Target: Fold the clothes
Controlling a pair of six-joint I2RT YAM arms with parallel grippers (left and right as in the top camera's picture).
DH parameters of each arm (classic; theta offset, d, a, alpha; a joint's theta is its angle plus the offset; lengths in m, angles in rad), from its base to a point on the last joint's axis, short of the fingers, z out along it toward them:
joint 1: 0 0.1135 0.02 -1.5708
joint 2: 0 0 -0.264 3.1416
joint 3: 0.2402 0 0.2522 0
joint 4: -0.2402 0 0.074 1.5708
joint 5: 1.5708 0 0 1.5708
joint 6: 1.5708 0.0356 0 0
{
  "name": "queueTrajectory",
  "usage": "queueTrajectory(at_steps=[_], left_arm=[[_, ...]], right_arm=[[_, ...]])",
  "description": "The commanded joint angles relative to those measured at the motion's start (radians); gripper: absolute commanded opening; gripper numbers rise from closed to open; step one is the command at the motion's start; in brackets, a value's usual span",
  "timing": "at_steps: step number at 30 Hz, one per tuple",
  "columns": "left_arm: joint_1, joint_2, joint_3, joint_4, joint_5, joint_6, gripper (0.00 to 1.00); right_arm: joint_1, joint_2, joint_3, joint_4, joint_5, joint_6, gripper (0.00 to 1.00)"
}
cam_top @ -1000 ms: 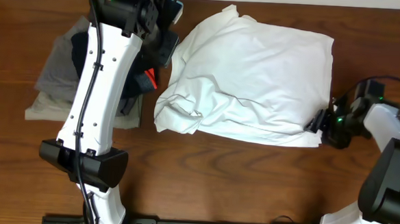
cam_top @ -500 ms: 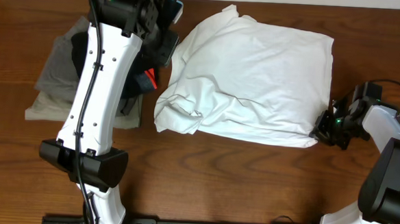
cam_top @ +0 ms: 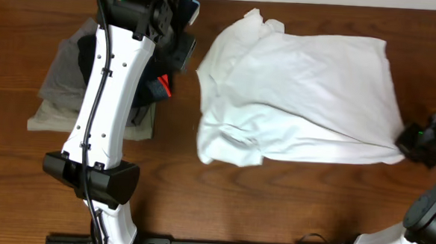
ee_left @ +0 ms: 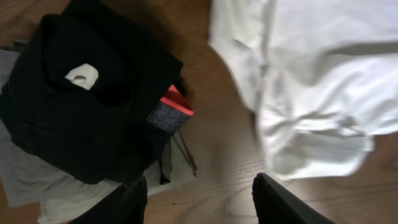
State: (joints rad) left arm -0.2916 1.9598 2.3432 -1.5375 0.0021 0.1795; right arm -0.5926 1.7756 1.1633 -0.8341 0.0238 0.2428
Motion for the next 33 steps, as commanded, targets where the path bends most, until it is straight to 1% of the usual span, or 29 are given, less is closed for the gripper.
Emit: queueTrajectory(at_steps=[1,2,3,7,12,13,14,15,16,18,21,23,24,27,29,31,32,33], left_arm=[[0.0,-0.009,-0.003,-0.005,0.014,-0.01,0.57],[0.0,-0.009,-0.003,-0.006,0.014,-0.016,0.57],[0.0,-0.009,-0.003,-0.008,0.014,-0.029,0.62],[0.0,-0.008,-0.003,-0.013,0.021,-0.074,0.65],[0.0,-0.007,-0.045,-0.029,0.168,-0.08,0.67],[0.0,-0.006,-0.064,-0.029,0.195,-0.08,0.67],[0.0,-0.006,-0.084,-0.029,0.224,-0.08,0.67],[0.0,-0.006,-0.111,-0.027,0.26,-0.08,0.67],[0.0,-0.006,-0.137,-0.023,0.297,-0.08,0.67],[-0.002,-0.006,-0.205,-0.009,0.381,-0.08,0.67],[-0.008,-0.006,-0.311,0.019,0.475,-0.08,0.67],[-0.017,-0.006,-0.388,0.058,0.499,-0.08,0.67],[-0.021,-0.006,-0.422,0.092,0.499,-0.08,0.67],[-0.032,-0.006,-0.541,0.296,0.499,-0.086,0.66],[-0.04,-0.003,-0.621,0.449,0.503,-0.089,0.53],[-0.048,-0.001,-0.702,0.594,0.507,-0.101,0.45],[-0.054,0.003,-0.741,0.669,0.507,-0.107,0.43],[-0.057,0.007,-0.767,0.723,0.507,-0.107,0.37]], right_arm=[[-0.04,-0.012,0.031,-0.011,0.072,0.023,0.06],[-0.05,-0.012,0.036,-0.013,0.07,0.025,0.05],[-0.058,-0.012,0.044,-0.016,0.068,0.036,0.06],[-0.082,-0.013,0.105,-0.039,0.047,0.042,0.06],[-0.131,-0.02,0.223,-0.051,0.054,0.042,0.08],[-0.139,-0.02,0.245,-0.054,0.05,0.042,0.12],[-0.143,-0.02,0.259,-0.058,0.036,0.042,0.36],[-0.147,-0.02,0.274,-0.07,0.014,0.042,0.54],[-0.149,-0.02,0.284,-0.086,-0.007,0.041,0.57],[-0.148,-0.02,0.295,-0.119,-0.049,0.041,0.56],[-0.148,-0.02,0.295,-0.148,-0.122,0.036,0.56],[-0.146,-0.02,0.295,-0.151,-0.209,0.024,0.56],[-0.142,-0.02,0.295,-0.151,-0.273,0.002,0.56],[-0.12,-0.02,0.295,-0.144,-0.419,-0.048,0.54],[-0.095,-0.02,0.295,-0.144,-0.459,-0.065,0.53],[-0.064,-0.02,0.295,-0.145,-0.462,-0.079,0.53],[-0.048,-0.02,0.295,-0.146,-0.461,-0.086,0.53],[-0.03,-0.02,0.295,-0.146,-0.462,-0.093,0.53]])
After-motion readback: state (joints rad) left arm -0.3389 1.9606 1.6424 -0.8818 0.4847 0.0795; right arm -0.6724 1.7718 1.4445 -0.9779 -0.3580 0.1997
